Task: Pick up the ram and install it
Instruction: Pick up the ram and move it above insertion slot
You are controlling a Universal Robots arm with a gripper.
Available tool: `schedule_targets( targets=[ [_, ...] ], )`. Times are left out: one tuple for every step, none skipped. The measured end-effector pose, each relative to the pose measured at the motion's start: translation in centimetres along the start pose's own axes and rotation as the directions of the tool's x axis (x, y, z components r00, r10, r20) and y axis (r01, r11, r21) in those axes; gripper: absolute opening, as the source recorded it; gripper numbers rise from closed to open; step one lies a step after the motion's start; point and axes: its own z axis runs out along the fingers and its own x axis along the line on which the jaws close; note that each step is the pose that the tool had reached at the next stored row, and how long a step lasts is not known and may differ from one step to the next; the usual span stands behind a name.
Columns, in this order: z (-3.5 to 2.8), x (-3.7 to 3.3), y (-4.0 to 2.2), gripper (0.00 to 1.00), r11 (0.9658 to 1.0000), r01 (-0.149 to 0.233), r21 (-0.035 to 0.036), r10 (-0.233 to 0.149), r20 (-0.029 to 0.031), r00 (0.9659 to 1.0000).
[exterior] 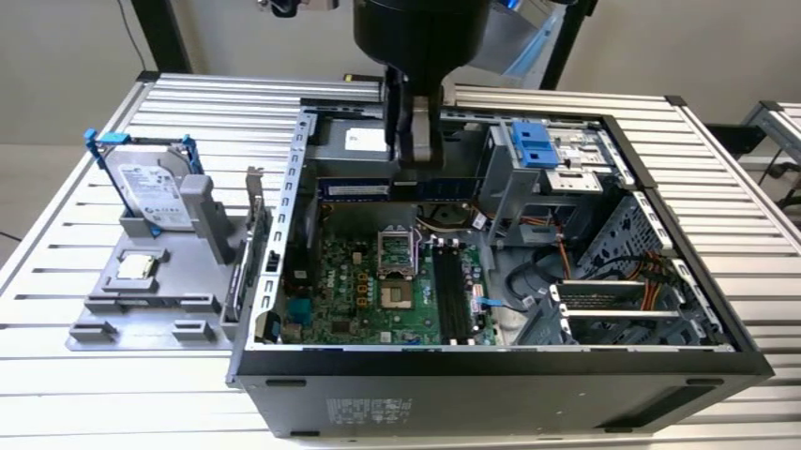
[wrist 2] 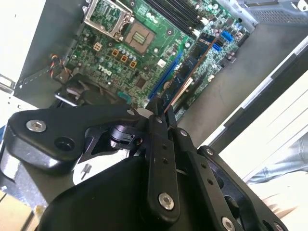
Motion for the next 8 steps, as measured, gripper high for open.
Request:
schedule_targets(
  targets=[
    [0.00,0.00,-0.15,0.00,1.0000,0.000,0.0000,0.000,0.0000,1.0000],
    [0.00,0.01,-0.29,0.00,1.0000,0.001,0.0000,-0.001,0.0000,1.0000],
    [0.00,0.01,-0.44,0.00,1.0000,0.001,0.0000,-0.001,0.0000,1.0000],
    [0.01,0.02,-0.57,0.00,1.0000,0.002,0.0000,-0.002,0.0001,1.0000],
    [0.01,0.02,-0.71,0.00,1.0000,0.002,0.0000,-0.002,0.0001,1.0000],
    [0.01,0.02,-0.85,0.00,1.0000,0.002,0.0000,-0.002,0.0000,1.0000],
    [0.01,0.03,-0.99,0.00,1.0000,0.003,0.0000,-0.003,0.0001,1.0000],
    [0.01,0.03,-1.13,0.00,1.0000,0.003,0.0000,-0.003,0.0001,1.0000]
  ],
)
